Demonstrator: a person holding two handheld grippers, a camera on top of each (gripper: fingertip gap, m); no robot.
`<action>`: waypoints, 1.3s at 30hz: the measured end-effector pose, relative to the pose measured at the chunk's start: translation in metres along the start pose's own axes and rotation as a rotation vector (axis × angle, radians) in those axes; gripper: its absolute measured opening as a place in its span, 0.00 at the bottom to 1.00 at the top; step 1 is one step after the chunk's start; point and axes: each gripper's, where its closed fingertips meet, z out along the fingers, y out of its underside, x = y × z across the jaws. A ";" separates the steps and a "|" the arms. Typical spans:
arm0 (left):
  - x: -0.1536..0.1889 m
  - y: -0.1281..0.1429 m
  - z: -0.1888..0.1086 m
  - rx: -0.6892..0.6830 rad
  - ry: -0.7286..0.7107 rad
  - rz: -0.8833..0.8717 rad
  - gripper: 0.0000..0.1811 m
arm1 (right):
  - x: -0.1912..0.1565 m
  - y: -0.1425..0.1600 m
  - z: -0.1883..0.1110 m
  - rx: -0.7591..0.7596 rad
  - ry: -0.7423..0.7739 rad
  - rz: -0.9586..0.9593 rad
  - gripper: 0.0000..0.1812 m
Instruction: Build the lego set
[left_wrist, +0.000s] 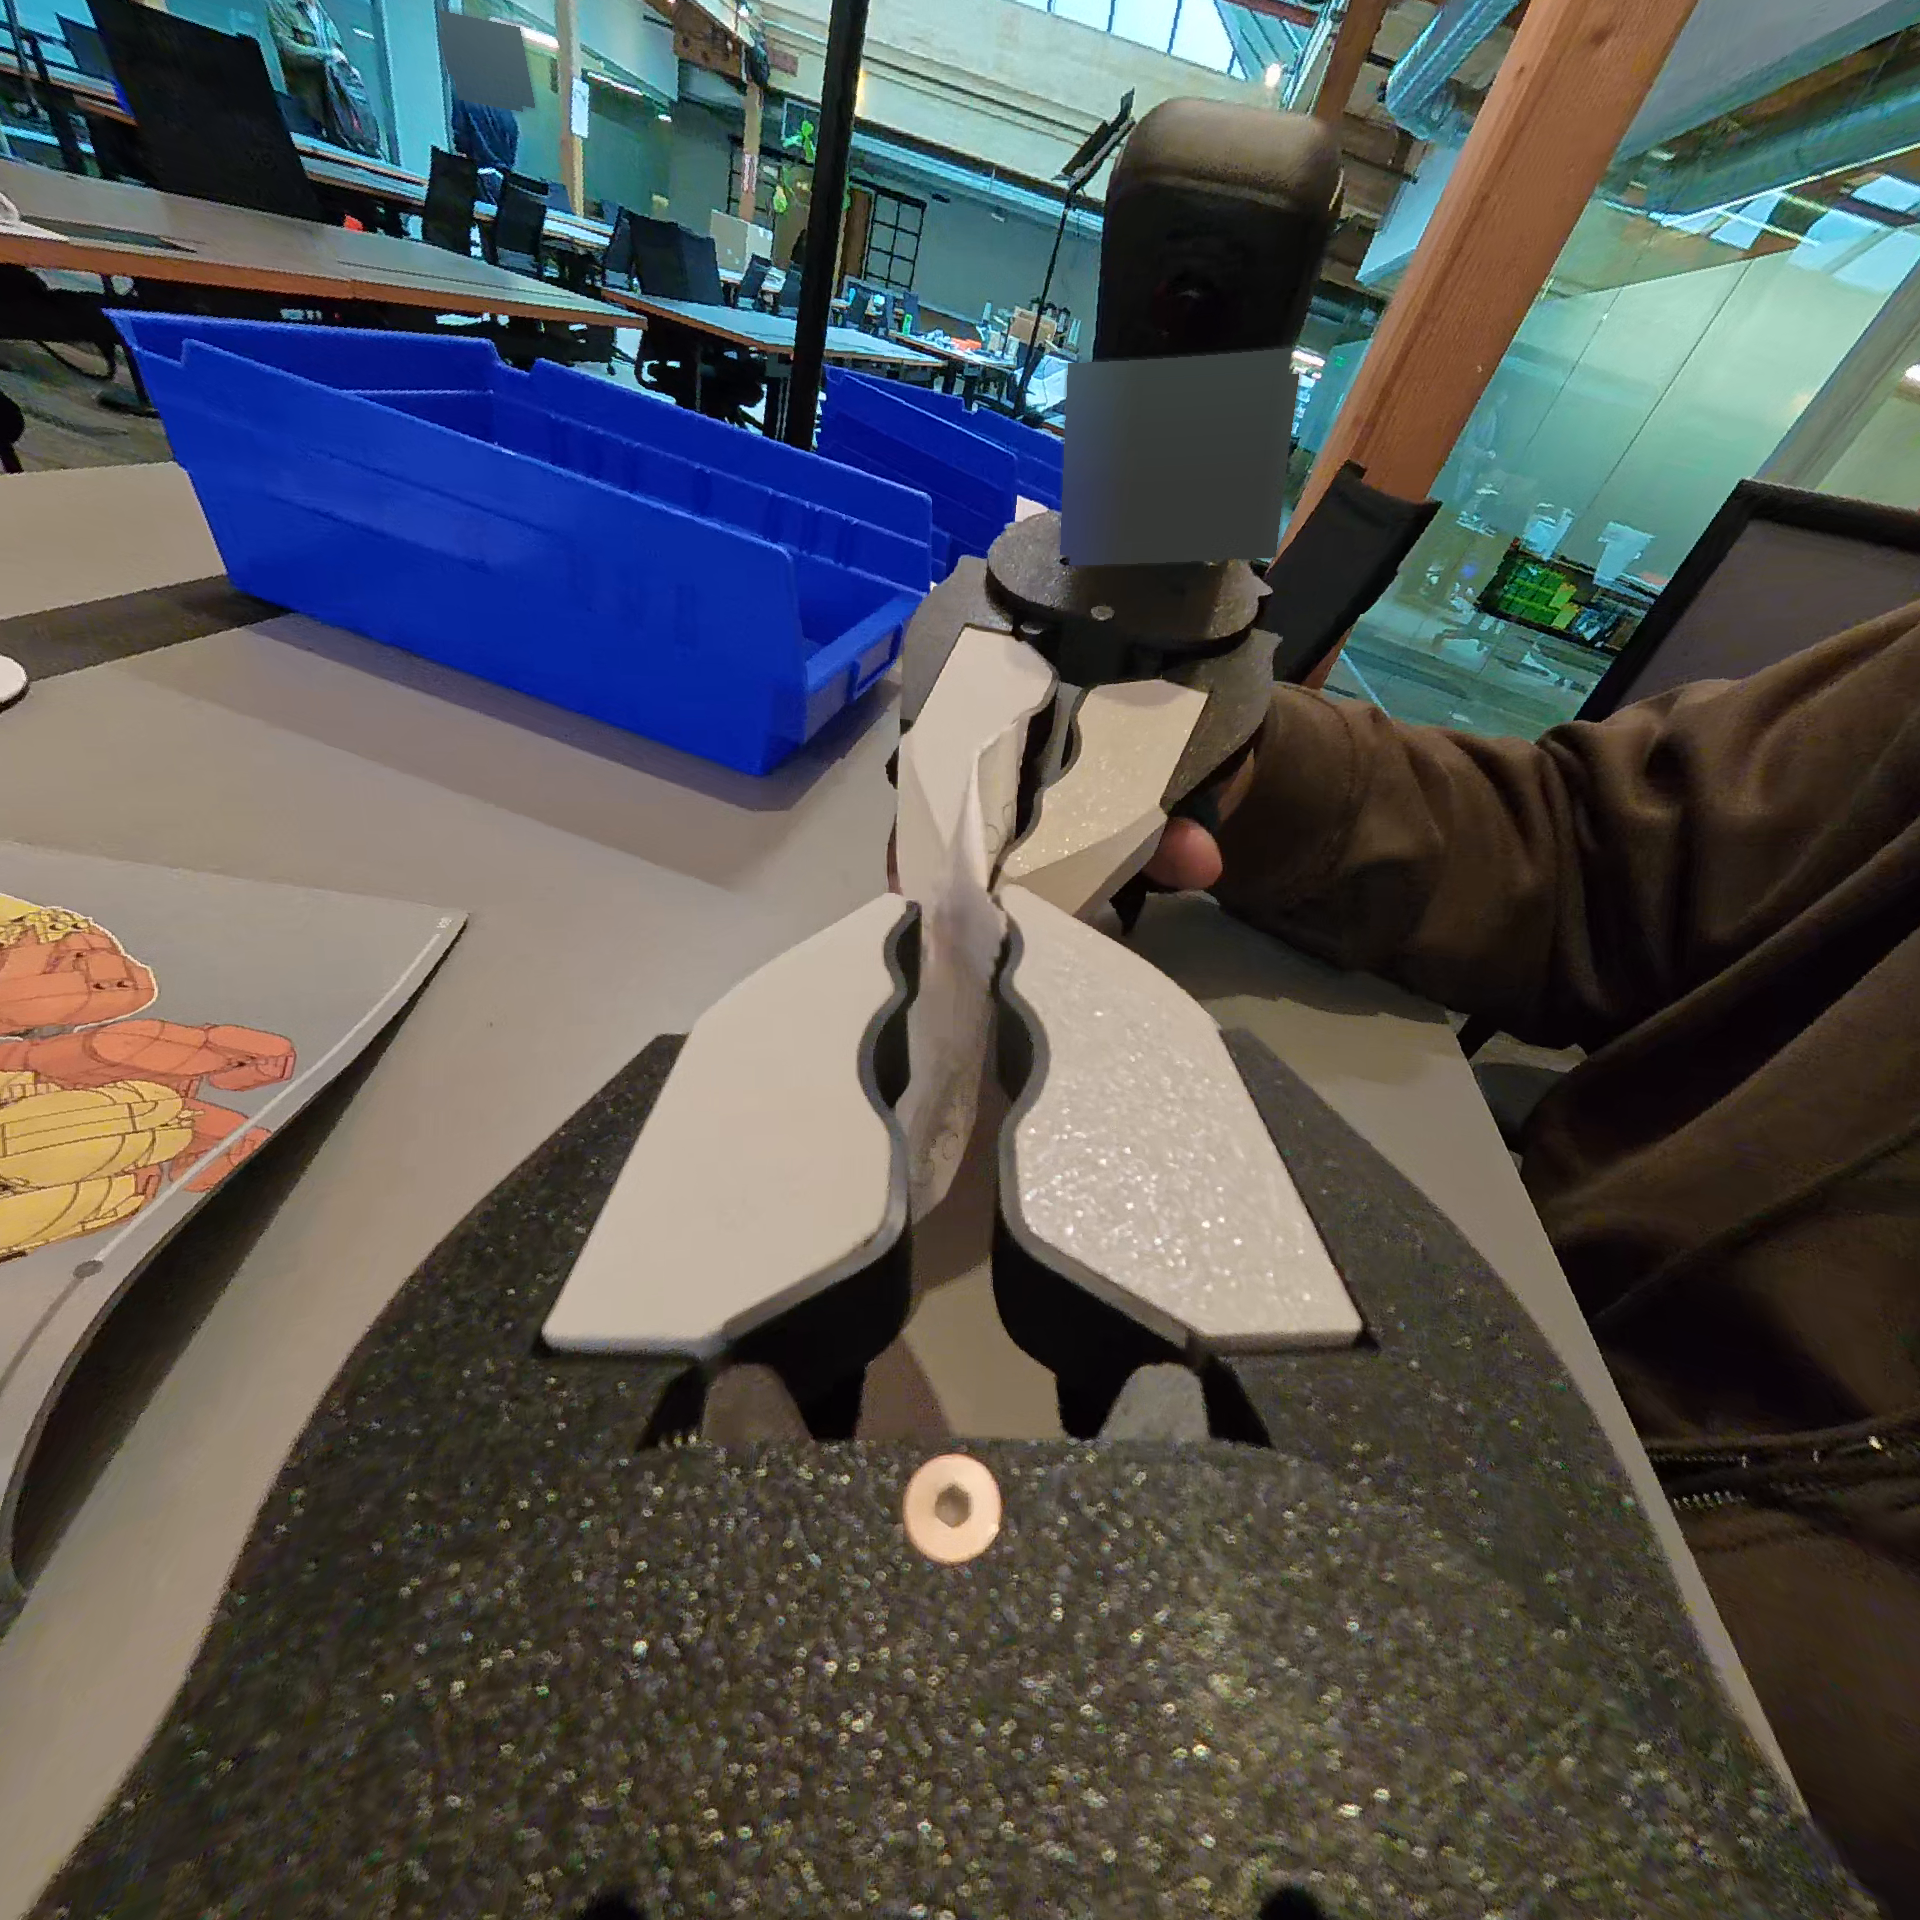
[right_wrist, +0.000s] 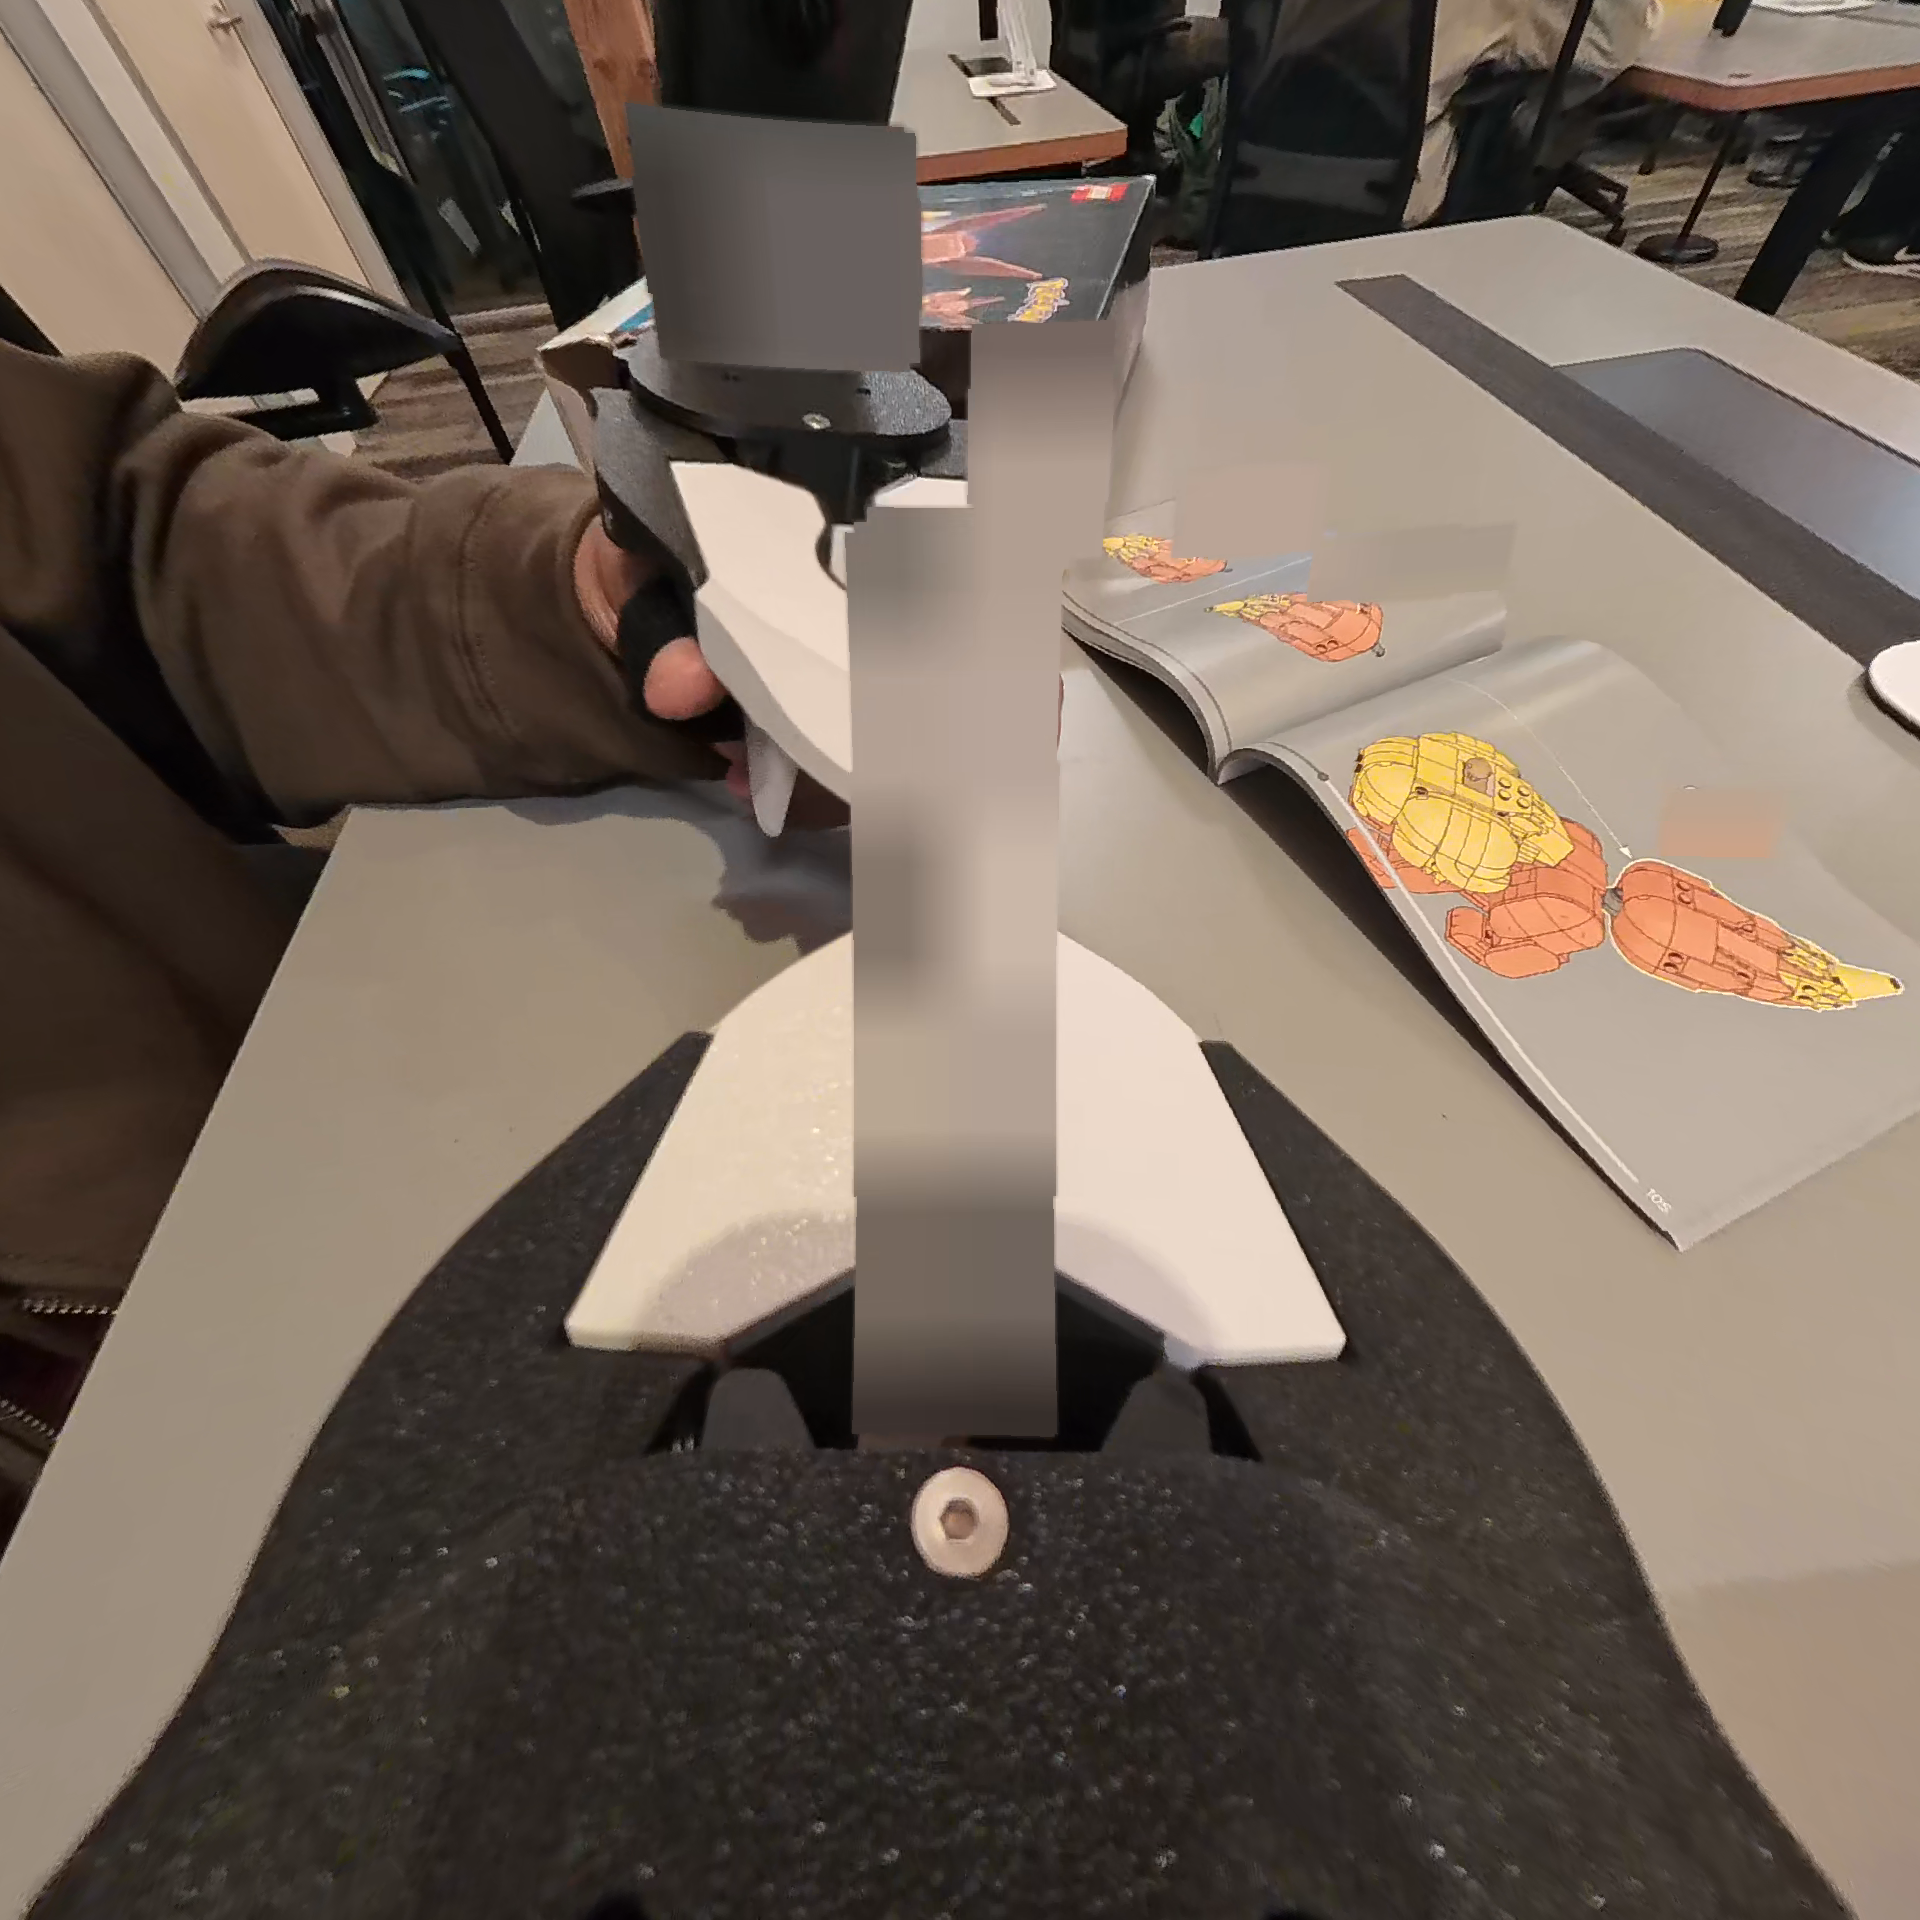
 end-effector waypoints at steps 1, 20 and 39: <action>0.001 0.001 0.000 -0.005 0.005 0.005 0.03 | -0.001 0.001 0.000 -0.004 -0.004 -0.002 0.02; -0.003 -0.015 -0.013 0.131 0.195 -0.428 0.00 | -0.003 -0.001 0.001 0.021 -0.035 0.000 0.07; -0.010 -0.015 -0.009 0.149 0.052 -0.293 0.04 | 0.003 -0.002 -0.001 0.069 -0.033 0.017 0.07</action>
